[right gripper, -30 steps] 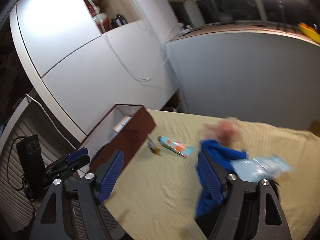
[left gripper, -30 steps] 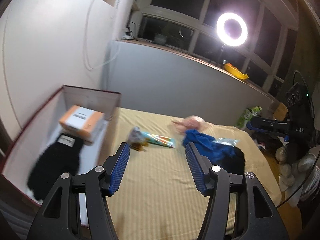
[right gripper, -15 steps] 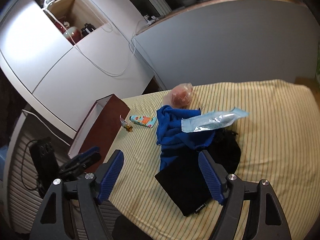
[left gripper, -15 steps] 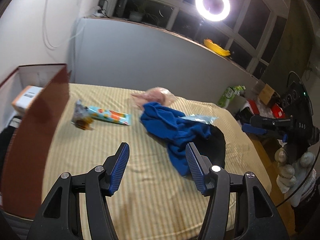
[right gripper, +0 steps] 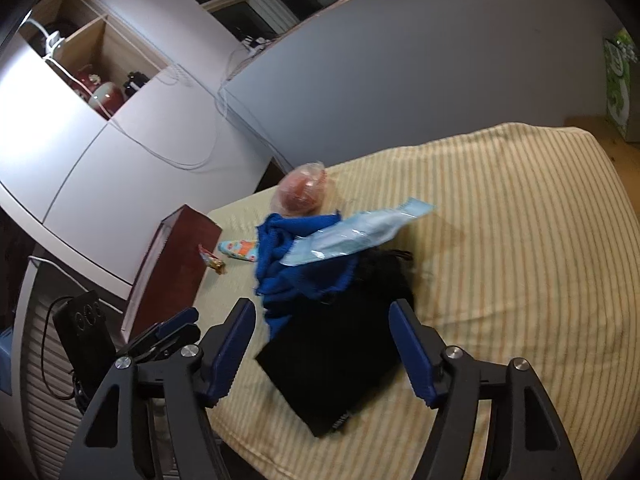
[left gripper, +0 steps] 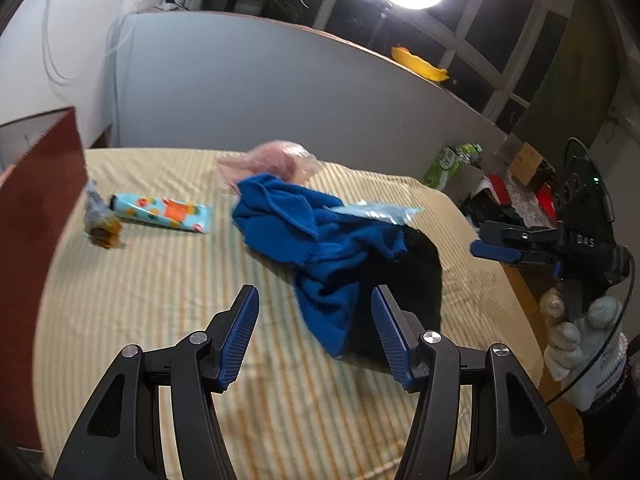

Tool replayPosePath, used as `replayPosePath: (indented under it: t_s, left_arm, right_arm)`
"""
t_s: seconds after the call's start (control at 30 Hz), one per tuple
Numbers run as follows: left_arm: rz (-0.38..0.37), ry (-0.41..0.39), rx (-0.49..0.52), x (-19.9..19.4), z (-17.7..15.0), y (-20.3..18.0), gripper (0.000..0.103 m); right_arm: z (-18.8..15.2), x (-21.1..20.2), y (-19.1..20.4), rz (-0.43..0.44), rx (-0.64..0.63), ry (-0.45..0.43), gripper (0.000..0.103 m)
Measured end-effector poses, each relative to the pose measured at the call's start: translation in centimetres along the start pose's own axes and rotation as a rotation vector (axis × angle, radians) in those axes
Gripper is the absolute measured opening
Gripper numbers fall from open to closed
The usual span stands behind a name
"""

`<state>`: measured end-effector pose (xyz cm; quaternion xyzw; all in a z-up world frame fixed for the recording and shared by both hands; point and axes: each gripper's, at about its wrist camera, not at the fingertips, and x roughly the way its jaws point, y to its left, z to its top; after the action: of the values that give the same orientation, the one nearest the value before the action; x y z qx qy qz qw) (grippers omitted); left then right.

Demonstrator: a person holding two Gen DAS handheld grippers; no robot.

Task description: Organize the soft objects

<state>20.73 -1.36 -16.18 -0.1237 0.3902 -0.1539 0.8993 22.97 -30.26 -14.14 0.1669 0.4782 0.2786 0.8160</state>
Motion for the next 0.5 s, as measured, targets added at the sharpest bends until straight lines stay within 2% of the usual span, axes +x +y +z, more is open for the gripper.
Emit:
replayPosePath:
  t_s: [0.23, 0.4, 0.5]
  left_arm:
    - [-0.057, 0.076, 0.054, 2.9, -0.9, -2.1, 0.058]
    - [-0.061, 0.11, 0.112, 4.5, -0.8, -3.7, 0.058]
    - [-0.04, 0.122, 0.146, 5.1, -0.8, -4.7, 0.058]
  right_arm:
    - [-0.8, 2.1, -1.9, -0.018, 0.039, 0.063, 0.066]
    - [-2.0, 3.2, -2.3, -0.008, 0.068, 0.09, 0.065]
    - [-2.3, 3.7, -2.8, 0.004, 0.102, 0.102, 0.059]
